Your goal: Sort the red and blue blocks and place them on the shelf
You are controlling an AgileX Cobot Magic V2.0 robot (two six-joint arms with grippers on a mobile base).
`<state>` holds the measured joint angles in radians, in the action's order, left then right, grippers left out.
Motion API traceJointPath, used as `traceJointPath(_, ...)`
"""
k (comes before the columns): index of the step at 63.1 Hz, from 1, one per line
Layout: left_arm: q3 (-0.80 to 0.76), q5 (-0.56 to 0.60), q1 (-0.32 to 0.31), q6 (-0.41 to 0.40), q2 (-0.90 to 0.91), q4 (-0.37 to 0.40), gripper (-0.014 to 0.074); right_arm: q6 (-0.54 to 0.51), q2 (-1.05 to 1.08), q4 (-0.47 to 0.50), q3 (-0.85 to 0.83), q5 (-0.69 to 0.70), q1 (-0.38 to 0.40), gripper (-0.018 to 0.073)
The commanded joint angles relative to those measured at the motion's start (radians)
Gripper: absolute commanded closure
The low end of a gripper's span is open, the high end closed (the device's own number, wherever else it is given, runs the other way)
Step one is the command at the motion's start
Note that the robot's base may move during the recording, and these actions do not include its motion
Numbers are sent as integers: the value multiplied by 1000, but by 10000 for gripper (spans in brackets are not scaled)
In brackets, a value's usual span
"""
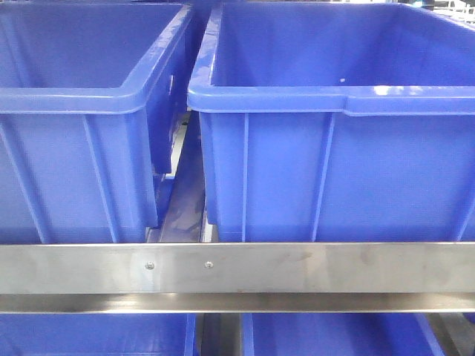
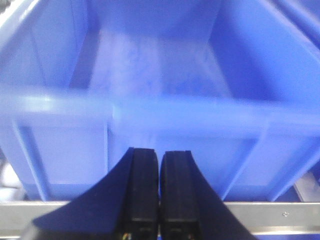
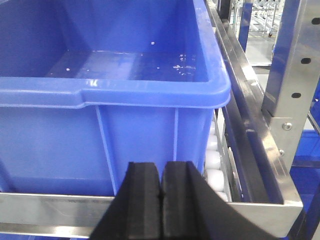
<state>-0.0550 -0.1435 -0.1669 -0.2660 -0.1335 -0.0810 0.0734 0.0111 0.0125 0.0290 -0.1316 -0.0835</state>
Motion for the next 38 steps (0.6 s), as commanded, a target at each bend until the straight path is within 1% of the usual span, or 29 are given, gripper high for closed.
traceJointPath(1,31,120,0,-6,66,18,472,-7,17,-13,2,84,5,510)
traceJointPath(12,89,122,0,-6,161,18,472,-7,17,-13,2,84,5,510)
traceJointPath(18,95,117,0,-6,159,18,472,-7,16,-13,2,84,5,510)
traceJointPath(26,95,117,0,-6,159,-17,472,-7,16,-13,2,84,5,510)
traceJointPath(38,95,117,0,-6,159,-35,472,-7,16,-13,2,84,5,510)
